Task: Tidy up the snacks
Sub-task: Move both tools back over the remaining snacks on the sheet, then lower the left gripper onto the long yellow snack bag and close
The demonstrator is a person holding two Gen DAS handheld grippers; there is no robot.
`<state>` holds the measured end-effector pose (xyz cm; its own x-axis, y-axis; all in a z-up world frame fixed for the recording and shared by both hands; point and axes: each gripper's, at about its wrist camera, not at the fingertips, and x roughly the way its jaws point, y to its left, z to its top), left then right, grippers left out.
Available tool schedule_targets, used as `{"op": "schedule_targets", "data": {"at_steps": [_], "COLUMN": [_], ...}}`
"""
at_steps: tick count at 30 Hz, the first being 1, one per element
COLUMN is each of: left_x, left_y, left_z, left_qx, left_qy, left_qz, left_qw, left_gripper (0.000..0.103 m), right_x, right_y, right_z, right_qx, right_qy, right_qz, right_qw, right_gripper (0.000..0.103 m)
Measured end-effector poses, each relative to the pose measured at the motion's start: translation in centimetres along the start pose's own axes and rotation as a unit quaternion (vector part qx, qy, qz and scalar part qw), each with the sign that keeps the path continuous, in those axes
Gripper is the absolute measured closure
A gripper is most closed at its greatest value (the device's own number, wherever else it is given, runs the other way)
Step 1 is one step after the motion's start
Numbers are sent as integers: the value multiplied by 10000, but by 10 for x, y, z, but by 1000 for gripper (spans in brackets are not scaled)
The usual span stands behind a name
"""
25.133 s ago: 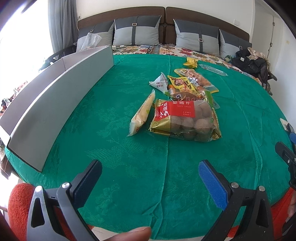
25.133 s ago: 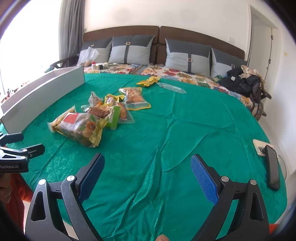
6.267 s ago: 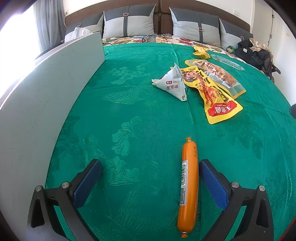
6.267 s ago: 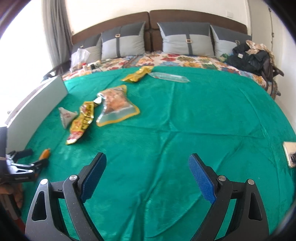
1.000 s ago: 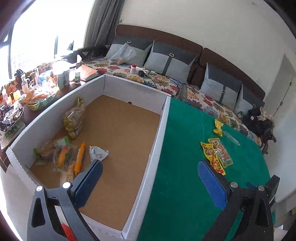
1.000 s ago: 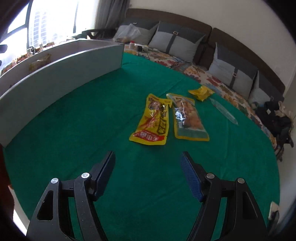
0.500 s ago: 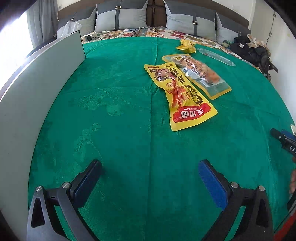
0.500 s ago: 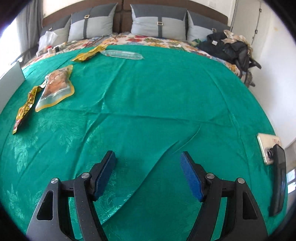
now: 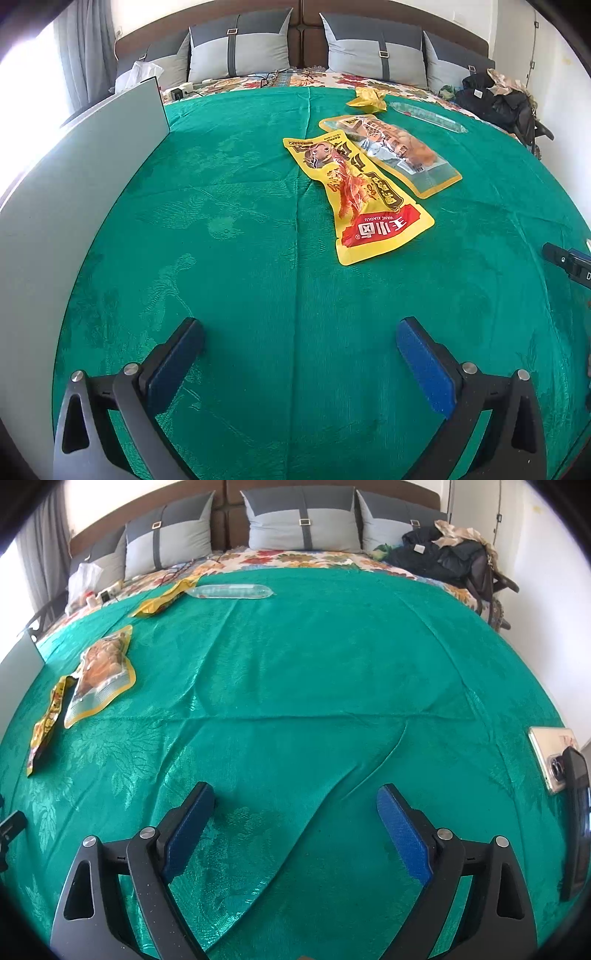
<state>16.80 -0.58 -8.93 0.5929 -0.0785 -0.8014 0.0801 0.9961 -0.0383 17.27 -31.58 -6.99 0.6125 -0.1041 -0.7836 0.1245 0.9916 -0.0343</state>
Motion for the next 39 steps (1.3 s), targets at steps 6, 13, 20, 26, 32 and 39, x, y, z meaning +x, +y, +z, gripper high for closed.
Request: {"op": "schedule_targets", "data": {"at_steps": [6, 13, 20, 26, 32, 39], "left_x": [0, 1, 4, 30, 80, 81], "left_y": [0, 1, -3, -3, -11, -3], "left_z": [0, 1, 46, 116, 128, 117], "left_qx": [2, -17, 55, -409, -602, -535], "left_qy": [-1, 6, 664, 621, 1007, 663], "left_qz": [-2, -3, -362, -410, 31, 210], "left_qw": [10000, 10000, 9971, 9964, 9931, 9961], "left_gripper": [0, 0, 1, 1, 1, 7], "right_x": [0, 0, 0, 1, 1, 1], "right_y": [0, 0, 0, 0, 0, 0], "right_z": [0, 0, 0, 0, 0, 0], "right_qx": [4, 5, 5, 6, 6, 7], "right_qy": [-1, -2, -2, -2, -2, -2], "right_qz": [2, 2, 0, 0, 1, 2], "right_qw": [10000, 10000, 10000, 10000, 10000, 10000], "right_gripper": [10, 10, 9, 9, 9, 9]}}
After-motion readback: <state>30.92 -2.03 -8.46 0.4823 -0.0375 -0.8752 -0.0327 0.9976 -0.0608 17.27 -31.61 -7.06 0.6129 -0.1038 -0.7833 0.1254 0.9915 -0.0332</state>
